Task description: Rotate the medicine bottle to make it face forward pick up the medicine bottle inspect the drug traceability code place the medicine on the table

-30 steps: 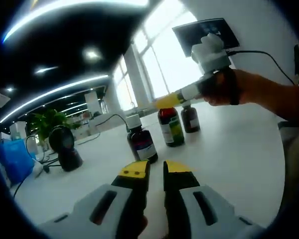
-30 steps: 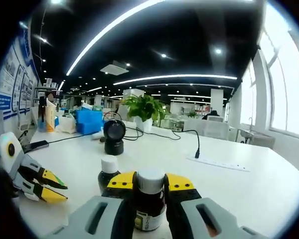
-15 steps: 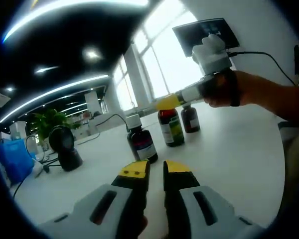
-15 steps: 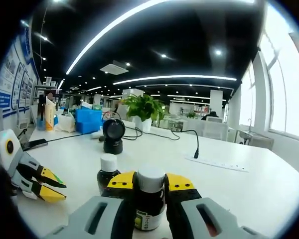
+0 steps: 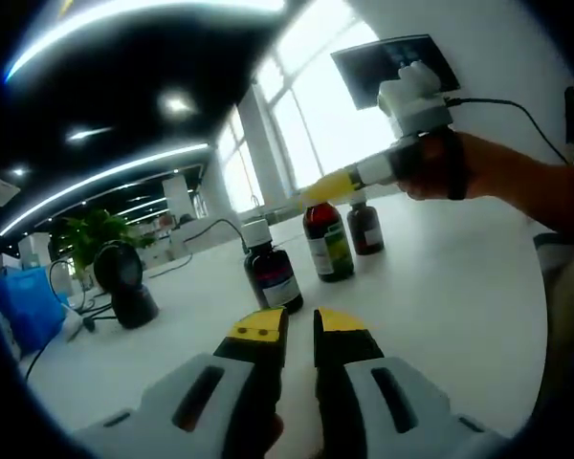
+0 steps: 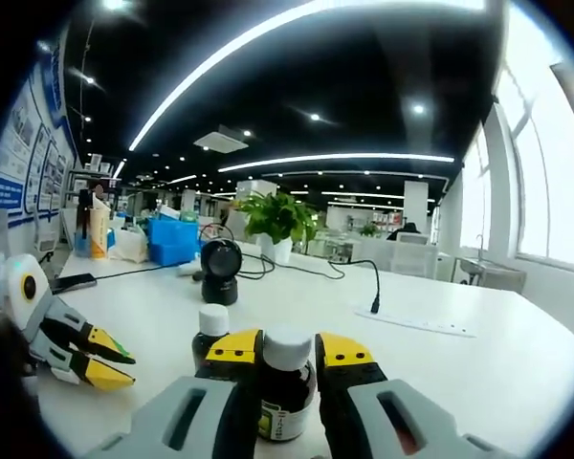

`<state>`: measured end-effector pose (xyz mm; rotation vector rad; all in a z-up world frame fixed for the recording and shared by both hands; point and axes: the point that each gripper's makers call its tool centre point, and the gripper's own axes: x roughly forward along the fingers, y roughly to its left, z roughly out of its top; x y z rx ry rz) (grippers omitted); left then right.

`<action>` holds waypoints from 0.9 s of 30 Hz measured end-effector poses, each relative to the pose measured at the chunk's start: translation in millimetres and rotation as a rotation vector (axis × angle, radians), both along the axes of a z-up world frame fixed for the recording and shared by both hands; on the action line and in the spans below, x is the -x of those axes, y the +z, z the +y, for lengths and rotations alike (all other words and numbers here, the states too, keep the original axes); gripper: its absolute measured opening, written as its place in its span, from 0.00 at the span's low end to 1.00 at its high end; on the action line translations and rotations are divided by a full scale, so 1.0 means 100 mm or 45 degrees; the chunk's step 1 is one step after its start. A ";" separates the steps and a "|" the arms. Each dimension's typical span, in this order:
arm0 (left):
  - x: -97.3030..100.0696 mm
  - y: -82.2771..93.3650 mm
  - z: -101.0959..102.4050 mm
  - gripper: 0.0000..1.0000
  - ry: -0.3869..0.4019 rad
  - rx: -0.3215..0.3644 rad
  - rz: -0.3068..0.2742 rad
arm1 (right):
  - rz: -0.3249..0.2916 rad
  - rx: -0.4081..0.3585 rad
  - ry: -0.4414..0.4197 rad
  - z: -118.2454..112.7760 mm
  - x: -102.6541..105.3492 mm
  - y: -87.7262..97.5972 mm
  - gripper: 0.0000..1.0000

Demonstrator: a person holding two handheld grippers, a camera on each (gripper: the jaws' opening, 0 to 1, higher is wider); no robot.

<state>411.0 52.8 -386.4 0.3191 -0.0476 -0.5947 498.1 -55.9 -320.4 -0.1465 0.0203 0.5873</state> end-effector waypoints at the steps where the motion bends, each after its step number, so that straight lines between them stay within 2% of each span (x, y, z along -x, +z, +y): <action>1: 0.00 0.00 0.00 0.03 0.001 0.000 0.000 | -0.006 -0.001 0.002 -0.01 0.01 0.01 0.18; 8: 0.00 0.00 0.00 0.03 0.003 -0.003 0.000 | -0.030 -0.002 0.000 -0.09 0.12 0.03 0.12; 13: -0.01 -0.01 0.00 0.03 0.003 -0.003 0.001 | -0.025 -0.013 -0.011 -0.18 0.20 0.03 0.00; 27: -0.01 -0.01 0.00 0.03 0.002 -0.006 0.004 | -0.014 -0.016 -0.016 -0.42 0.43 -0.07 0.00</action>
